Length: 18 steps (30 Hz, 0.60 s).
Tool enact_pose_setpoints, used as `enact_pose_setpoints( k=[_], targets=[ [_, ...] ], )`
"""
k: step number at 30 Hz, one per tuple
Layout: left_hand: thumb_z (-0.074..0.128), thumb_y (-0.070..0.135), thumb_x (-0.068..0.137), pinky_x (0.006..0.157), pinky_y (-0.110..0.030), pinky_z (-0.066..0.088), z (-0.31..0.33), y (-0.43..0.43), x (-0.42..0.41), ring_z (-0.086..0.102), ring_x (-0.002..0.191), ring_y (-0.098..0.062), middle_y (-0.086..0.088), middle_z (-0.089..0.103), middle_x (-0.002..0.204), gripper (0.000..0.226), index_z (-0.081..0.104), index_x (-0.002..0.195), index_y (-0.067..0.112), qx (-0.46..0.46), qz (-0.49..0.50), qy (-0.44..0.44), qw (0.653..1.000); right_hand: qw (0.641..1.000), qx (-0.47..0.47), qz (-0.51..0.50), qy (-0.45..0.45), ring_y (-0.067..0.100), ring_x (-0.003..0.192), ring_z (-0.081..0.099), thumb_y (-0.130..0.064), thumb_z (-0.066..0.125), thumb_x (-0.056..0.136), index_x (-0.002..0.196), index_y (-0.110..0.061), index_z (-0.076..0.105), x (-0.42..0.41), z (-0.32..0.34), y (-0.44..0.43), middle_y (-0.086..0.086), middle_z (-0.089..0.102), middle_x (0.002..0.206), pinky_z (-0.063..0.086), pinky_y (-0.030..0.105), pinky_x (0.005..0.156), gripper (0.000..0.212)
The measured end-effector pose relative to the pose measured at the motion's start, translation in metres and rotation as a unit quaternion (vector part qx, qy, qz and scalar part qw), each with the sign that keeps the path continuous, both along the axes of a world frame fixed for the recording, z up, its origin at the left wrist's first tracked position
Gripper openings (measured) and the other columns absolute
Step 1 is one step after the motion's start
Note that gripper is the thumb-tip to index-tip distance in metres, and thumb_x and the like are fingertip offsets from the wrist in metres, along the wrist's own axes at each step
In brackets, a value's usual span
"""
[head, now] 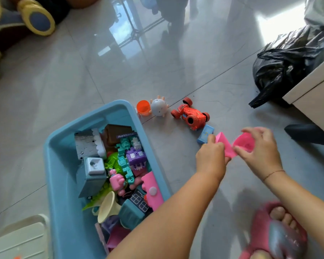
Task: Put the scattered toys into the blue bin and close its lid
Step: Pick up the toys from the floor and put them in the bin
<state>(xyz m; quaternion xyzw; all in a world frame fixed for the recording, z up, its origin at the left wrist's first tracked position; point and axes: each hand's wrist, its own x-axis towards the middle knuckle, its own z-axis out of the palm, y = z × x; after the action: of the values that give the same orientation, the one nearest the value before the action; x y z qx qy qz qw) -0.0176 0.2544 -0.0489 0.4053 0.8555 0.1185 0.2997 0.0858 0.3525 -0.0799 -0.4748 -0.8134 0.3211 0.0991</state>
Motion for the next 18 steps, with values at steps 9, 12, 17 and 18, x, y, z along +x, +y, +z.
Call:
enact_pose_setpoints(
  k=[9, 12, 17, 18],
  targets=[
    [0.074, 0.032, 0.076, 0.085, -0.014, 0.049, 0.11, -0.147, -0.021, 0.055, 0.113, -0.008, 0.016, 0.048, 0.123, 0.024, 0.068, 0.099, 0.036, 0.375, 0.354, 0.091, 0.852, 0.893, -0.134, 0.214, 0.371, 0.023, 0.115, 0.052, -0.034, 0.075, 0.072, 0.115, -0.02, 0.05, -0.079, 0.155, -0.1, 0.005, 0.045, 0.122, 0.05, 0.034, 0.089, 0.051],
    [0.08, 0.018, 0.072, 0.084, -0.006, 0.043, 0.106, -0.196, -0.021, 0.056, 0.105, 0.001, 0.027, 0.043, 0.12, 0.03, 0.067, 0.087, 0.04, 0.336, 0.438, 0.145, 0.821, 0.868, -0.179, 0.35, 0.303, 0.014, 0.119, 0.046, -0.027, 0.078, 0.072, 0.116, -0.018, 0.052, -0.082, 0.153, -0.146, 0.004, 0.042, 0.125, 0.048, 0.028, 0.093, 0.052],
    [0.078, 0.022, 0.069, 0.08, 0.0, 0.038, 0.1, -0.253, -0.011, 0.051, 0.099, 0.014, 0.005, 0.047, 0.12, 0.023, 0.068, 0.09, 0.021, 0.259, 0.499, 0.196, 0.803, 0.848, -0.189, 0.446, 0.215, -0.003, 0.116, 0.038, -0.034, 0.075, 0.072, 0.119, -0.026, 0.049, -0.084, 0.136, -0.191, -0.005, 0.038, 0.127, 0.04, 0.011, 0.093, 0.054],
    [0.079, 0.023, 0.069, 0.082, -0.006, 0.039, 0.098, -0.262, -0.006, 0.053, 0.101, 0.007, 0.001, 0.049, 0.119, 0.023, 0.069, 0.089, 0.02, 0.239, 0.515, 0.195, 0.8, 0.845, -0.19, 0.456, 0.203, -0.002, 0.116, 0.038, -0.034, 0.074, 0.073, 0.12, -0.025, 0.049, -0.085, 0.135, -0.198, -0.005, 0.037, 0.128, 0.038, 0.011, 0.095, 0.054]
  ],
)
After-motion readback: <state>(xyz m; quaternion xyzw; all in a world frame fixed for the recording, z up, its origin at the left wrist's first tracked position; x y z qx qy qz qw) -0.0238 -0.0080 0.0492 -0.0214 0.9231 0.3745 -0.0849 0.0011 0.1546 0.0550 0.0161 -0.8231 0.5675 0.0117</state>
